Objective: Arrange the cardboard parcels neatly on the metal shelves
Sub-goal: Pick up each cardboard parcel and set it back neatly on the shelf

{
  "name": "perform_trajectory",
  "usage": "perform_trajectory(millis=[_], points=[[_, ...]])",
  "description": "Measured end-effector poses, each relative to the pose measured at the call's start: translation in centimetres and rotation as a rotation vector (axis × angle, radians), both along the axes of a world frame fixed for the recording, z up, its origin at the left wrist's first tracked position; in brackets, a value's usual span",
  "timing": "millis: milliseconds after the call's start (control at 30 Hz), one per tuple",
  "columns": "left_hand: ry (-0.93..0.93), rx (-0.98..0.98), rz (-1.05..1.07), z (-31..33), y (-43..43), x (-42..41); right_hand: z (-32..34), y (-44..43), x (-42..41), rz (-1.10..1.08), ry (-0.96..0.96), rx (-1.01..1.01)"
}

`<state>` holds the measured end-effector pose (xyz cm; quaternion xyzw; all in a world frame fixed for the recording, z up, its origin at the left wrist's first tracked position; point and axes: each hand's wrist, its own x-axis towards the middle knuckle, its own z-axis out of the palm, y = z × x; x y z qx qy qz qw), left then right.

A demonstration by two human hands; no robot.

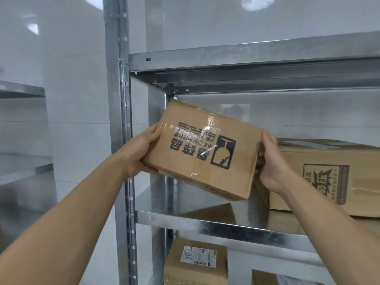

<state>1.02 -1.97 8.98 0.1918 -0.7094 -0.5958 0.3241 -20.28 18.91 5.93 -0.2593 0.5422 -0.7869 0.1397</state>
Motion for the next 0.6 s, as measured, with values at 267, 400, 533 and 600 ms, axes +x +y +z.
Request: perform_trajectory(millis=[267,400,533,600], points=[[0.194,-0.035,0.162,2.3,0.0,-0.3,-0.7,0.8,-0.2,0.083,-0.267,0.118],[0.292,-0.017,0.143,3.2,0.3,-1.4,-2.1,0.9,0.1,0.111,-0.221,0.372],[0.390,0.138,0.054,3.8,0.6,-2.4,-3.1,0.5,0.8,0.154,-0.248,0.457],[0.399,0.219,-0.043,3.7,0.7,-2.8,-3.1,0.2,0.9,0.152,-0.278,0.429]])
